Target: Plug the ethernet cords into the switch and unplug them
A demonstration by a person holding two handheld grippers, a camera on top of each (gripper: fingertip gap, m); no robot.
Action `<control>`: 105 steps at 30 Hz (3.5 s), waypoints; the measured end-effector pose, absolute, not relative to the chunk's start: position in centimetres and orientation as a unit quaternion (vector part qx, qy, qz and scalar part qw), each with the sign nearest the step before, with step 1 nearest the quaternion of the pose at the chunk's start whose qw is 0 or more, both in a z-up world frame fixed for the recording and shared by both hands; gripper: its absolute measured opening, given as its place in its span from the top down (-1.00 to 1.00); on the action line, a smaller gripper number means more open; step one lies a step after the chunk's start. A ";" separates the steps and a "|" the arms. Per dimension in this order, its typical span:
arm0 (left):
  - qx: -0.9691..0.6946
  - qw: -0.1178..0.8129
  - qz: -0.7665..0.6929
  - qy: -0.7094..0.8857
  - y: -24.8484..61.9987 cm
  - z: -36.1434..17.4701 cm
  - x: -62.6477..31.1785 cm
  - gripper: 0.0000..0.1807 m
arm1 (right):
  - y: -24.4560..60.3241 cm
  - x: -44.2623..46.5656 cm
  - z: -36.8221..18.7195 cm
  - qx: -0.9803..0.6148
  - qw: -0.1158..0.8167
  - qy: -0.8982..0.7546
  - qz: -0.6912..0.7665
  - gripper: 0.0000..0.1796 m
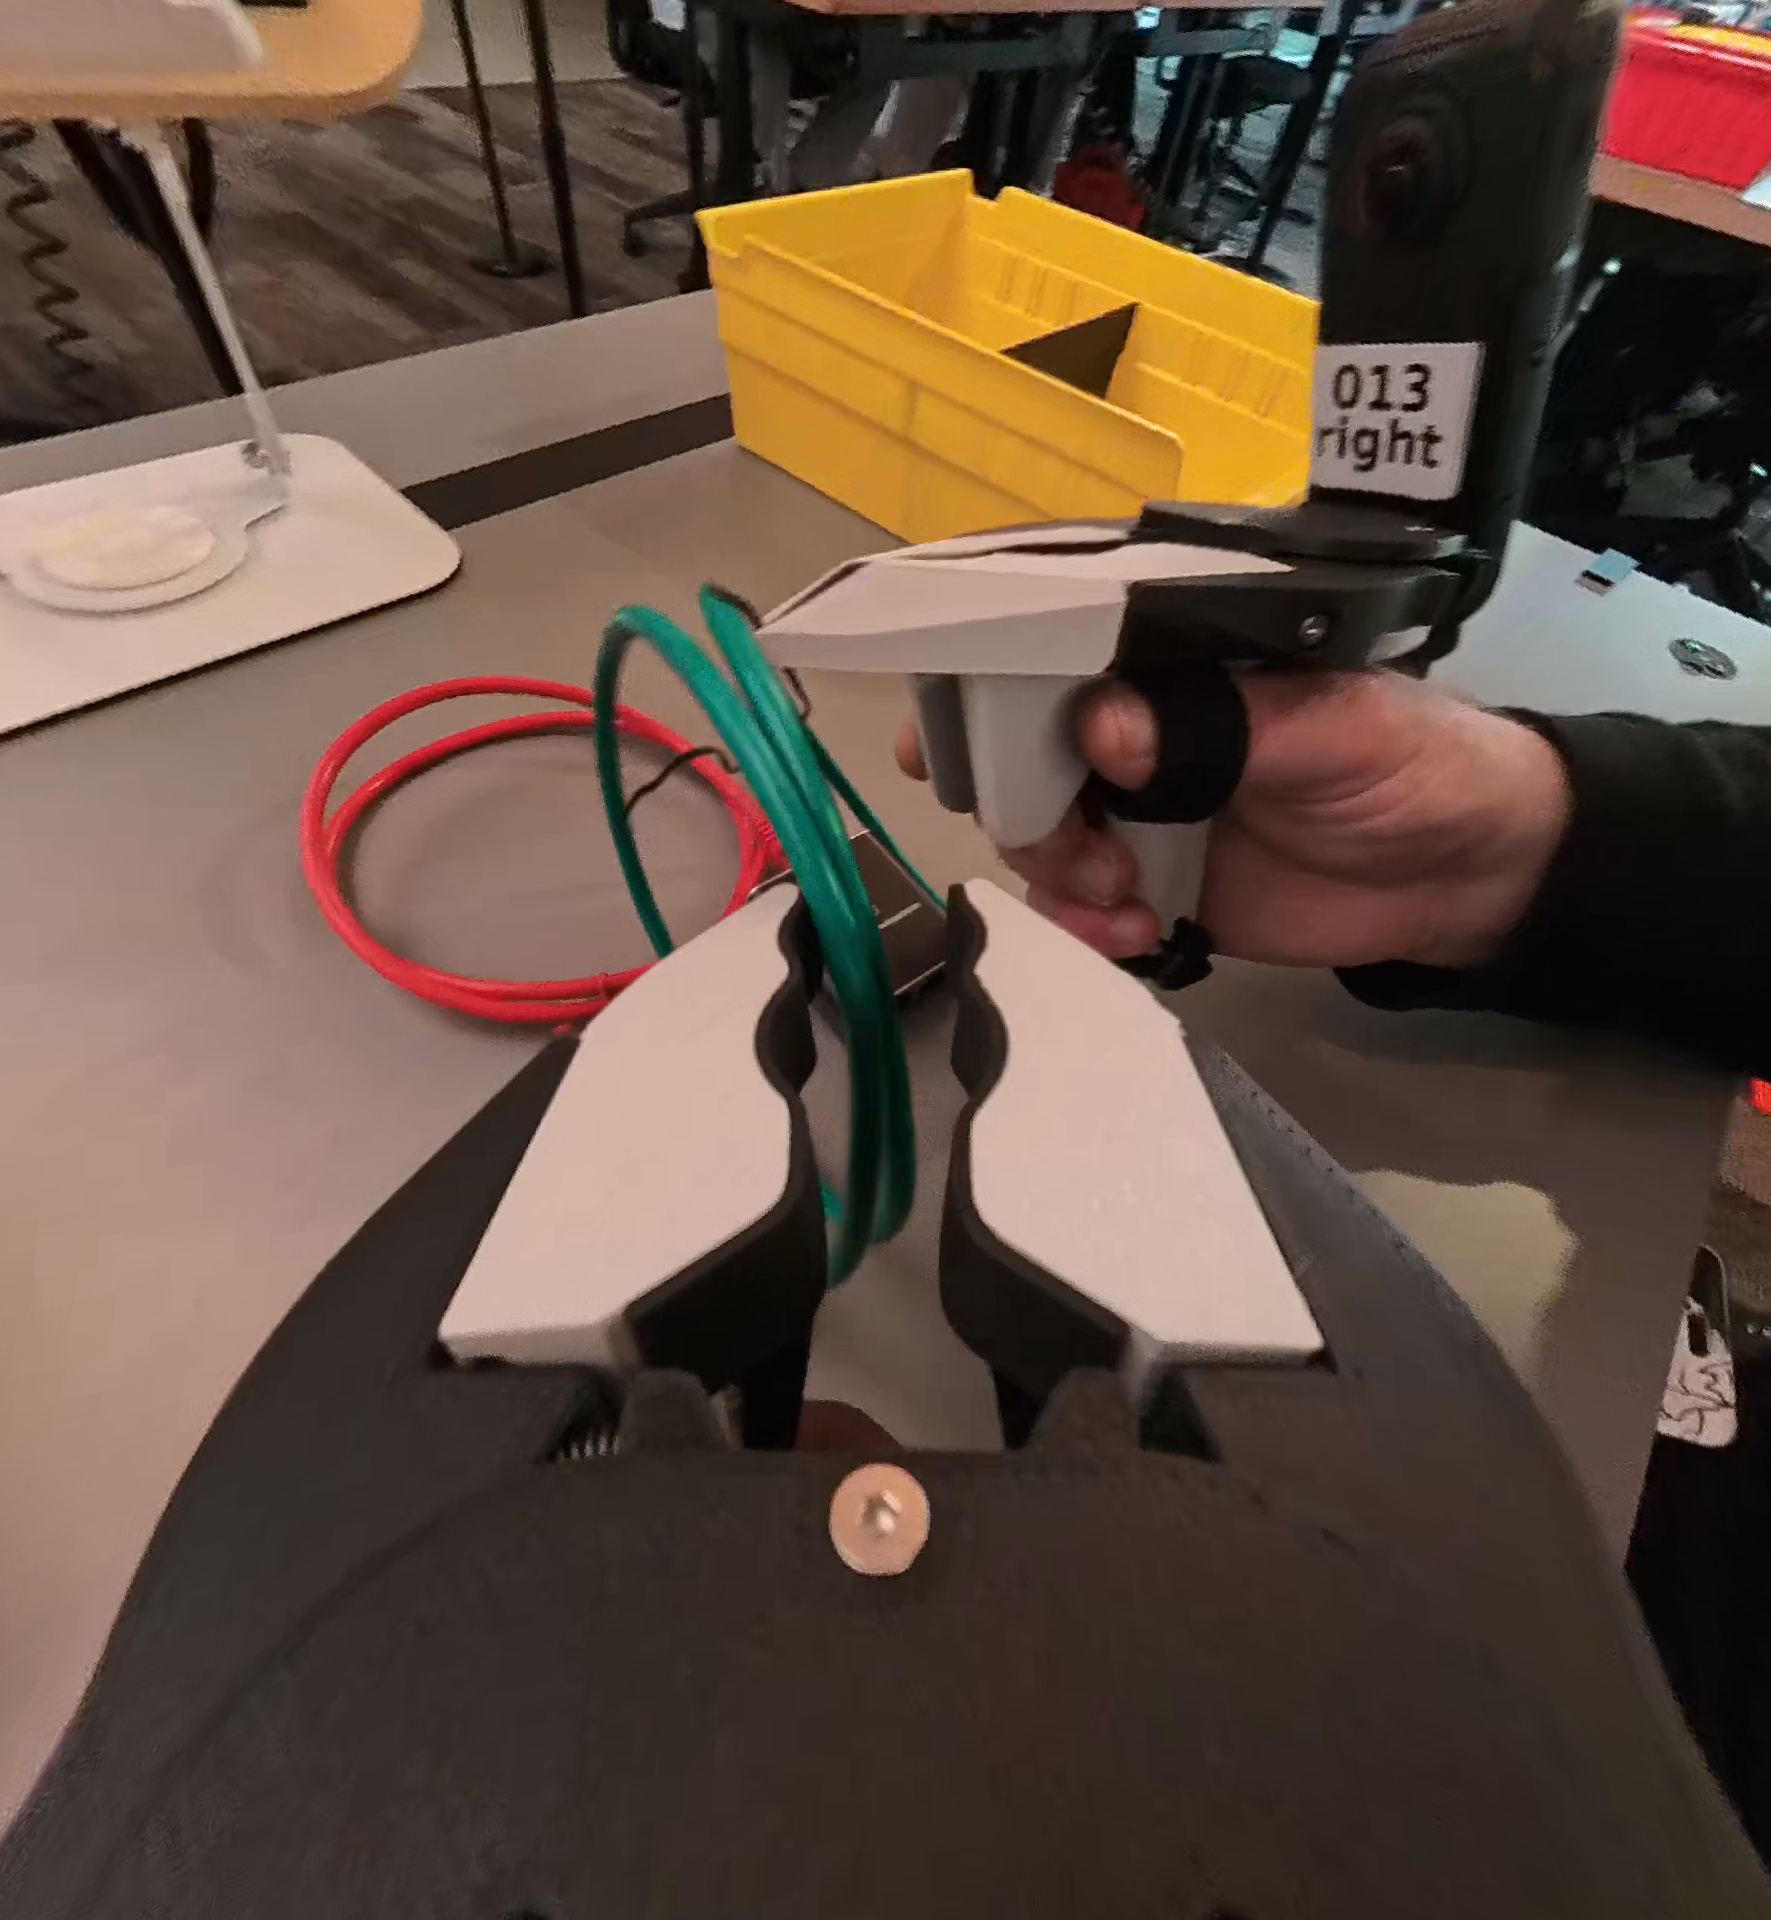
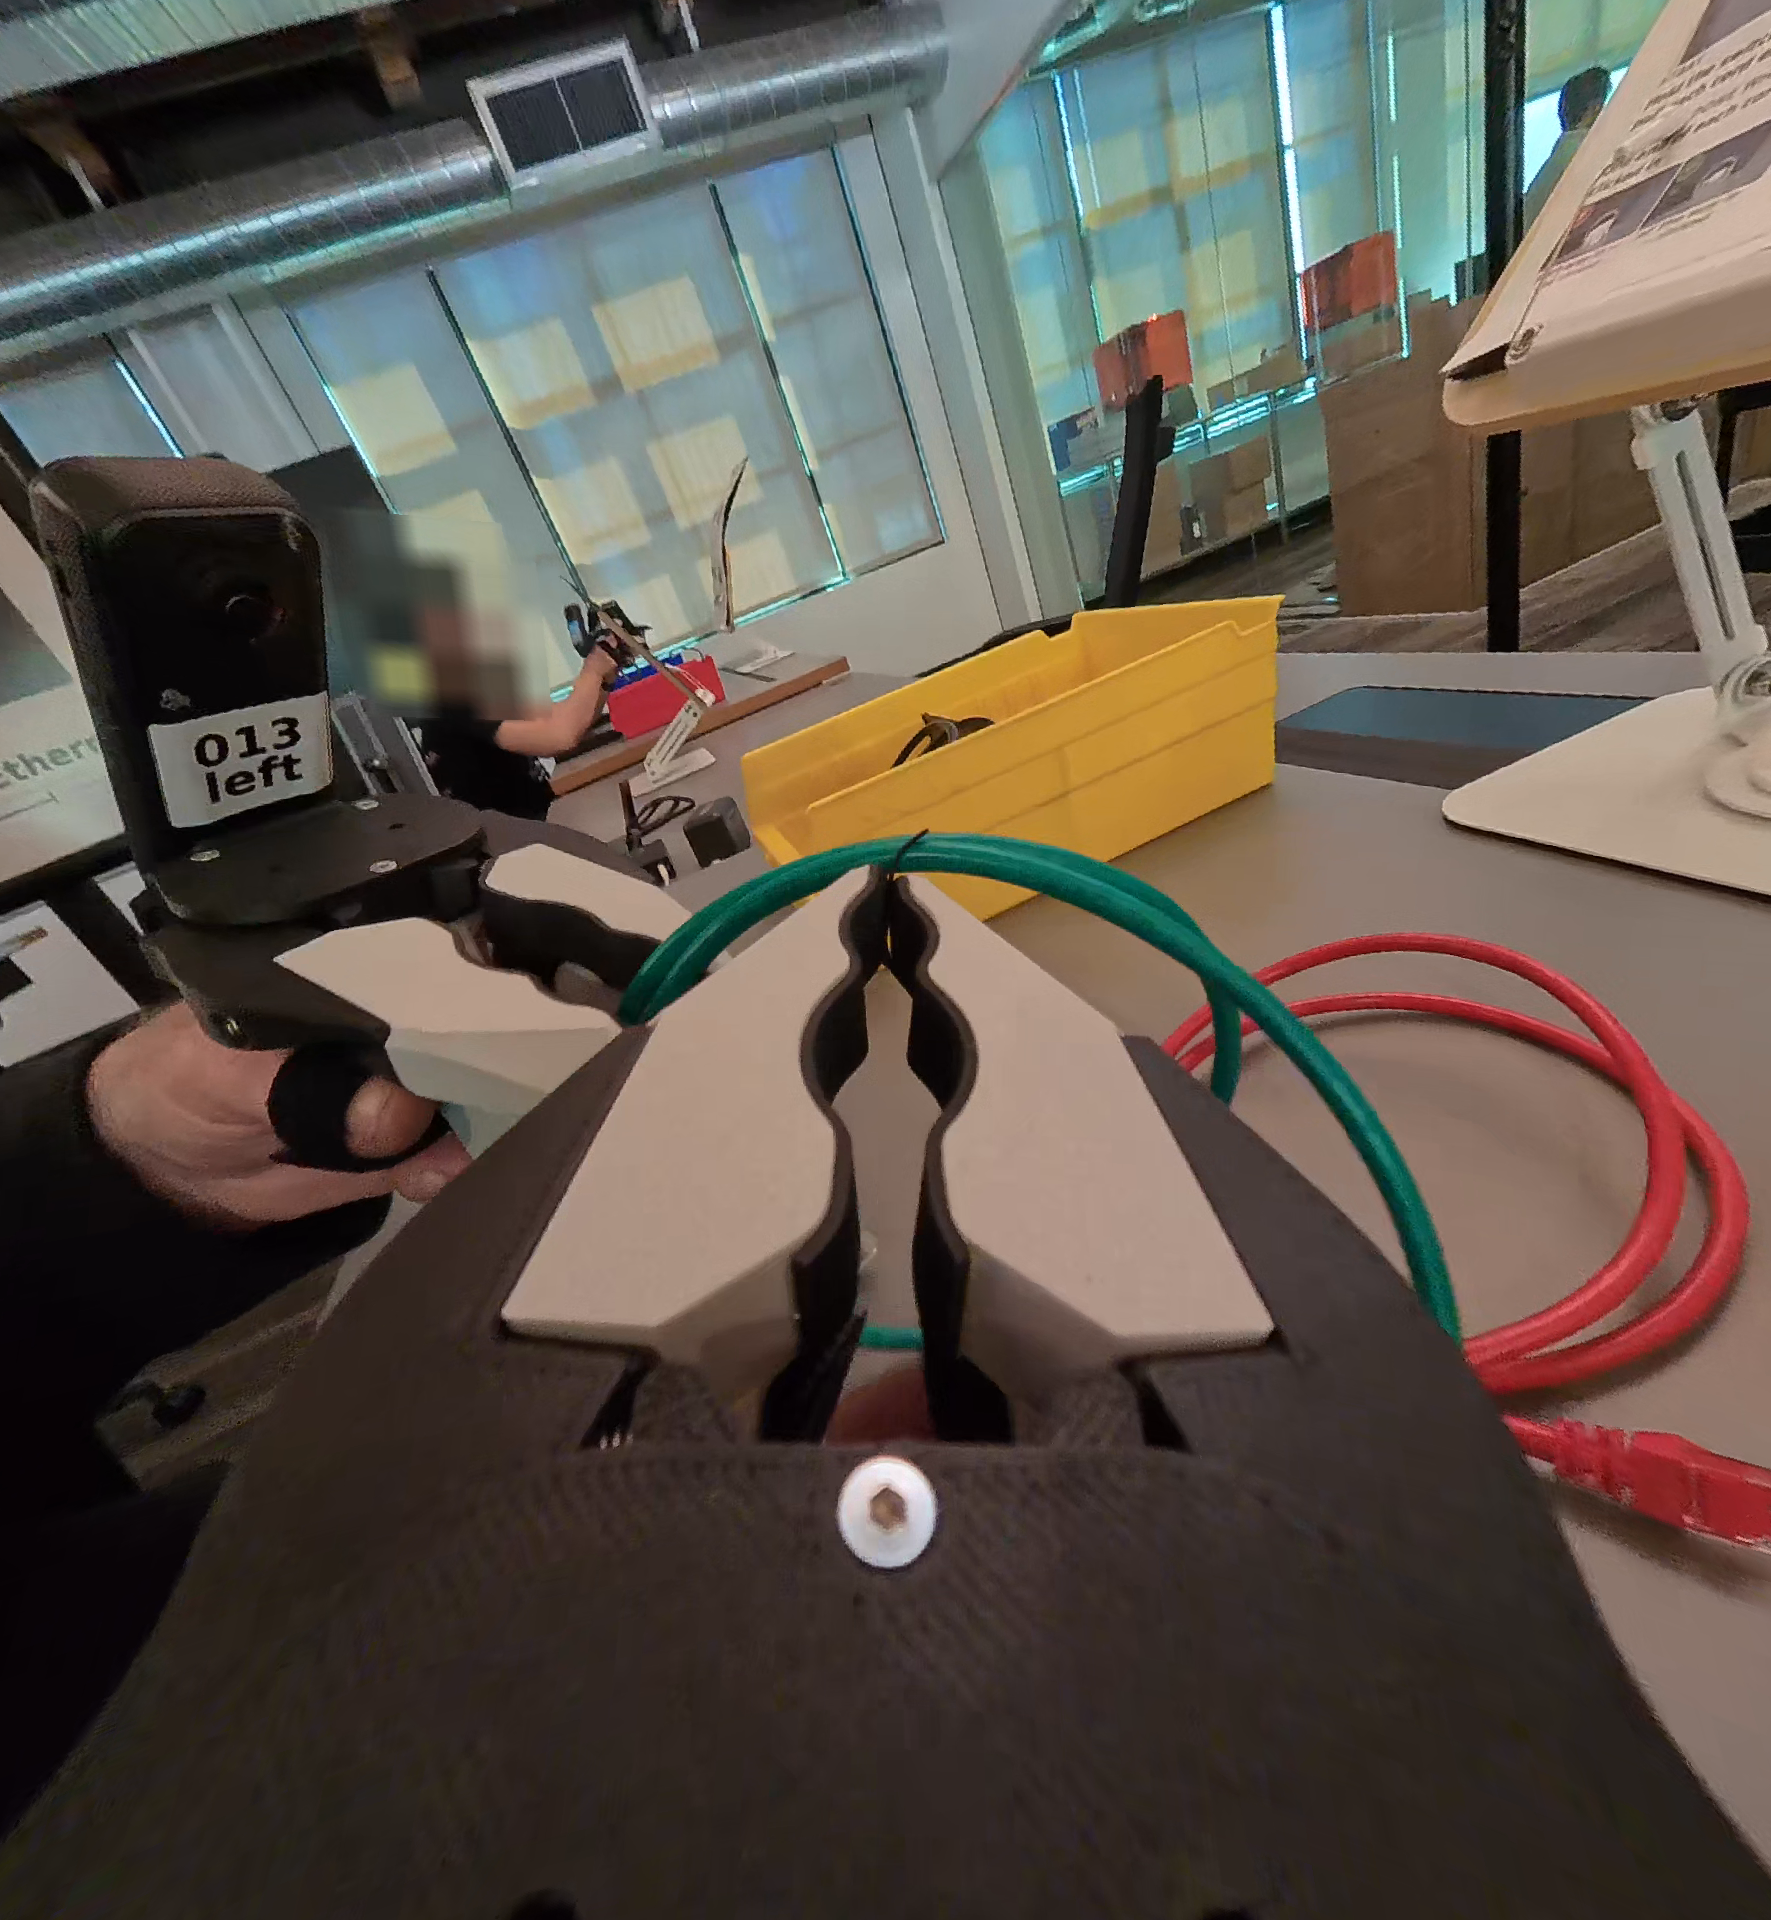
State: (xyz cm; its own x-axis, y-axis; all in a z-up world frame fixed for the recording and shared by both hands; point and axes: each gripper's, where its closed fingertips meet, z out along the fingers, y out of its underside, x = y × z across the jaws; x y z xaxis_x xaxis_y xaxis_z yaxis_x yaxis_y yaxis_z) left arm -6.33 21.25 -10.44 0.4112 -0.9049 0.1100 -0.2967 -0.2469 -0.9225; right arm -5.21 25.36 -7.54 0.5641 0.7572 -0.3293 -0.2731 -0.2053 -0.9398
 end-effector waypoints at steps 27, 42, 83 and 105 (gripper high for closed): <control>-0.667 0.503 -0.374 0.402 21.9 -7.7 -7.0 0.62 | 24.2 -6.7 -5.8 -0.593 0.606 -0.173 0.501 1.00; -0.669 0.472 -0.206 0.536 20.6 -10.0 -6.1 0.49 | 24.1 -6.9 -6.0 -0.590 0.603 -0.168 0.509 1.00; -0.663 0.513 -0.200 0.508 21.5 -8.6 -6.5 0.21 | 24.1 -7.0 -5.7 -0.574 0.602 -0.163 0.530 1.00; -0.667 0.516 -0.126 0.522 22.2 -7.4 -9.3 0.21 | 24.3 -7.4 -5.9 -0.577 0.599 -0.161 0.531 1.00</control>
State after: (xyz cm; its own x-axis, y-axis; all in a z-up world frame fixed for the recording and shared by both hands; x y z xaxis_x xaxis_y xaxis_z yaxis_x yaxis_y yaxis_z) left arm -9.35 22.20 -7.40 0.4232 -0.8264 -0.3715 -0.5667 0.0785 -0.8202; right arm -7.41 24.30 -5.89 0.3834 0.8226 -0.4200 -0.4510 -0.2301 -0.8624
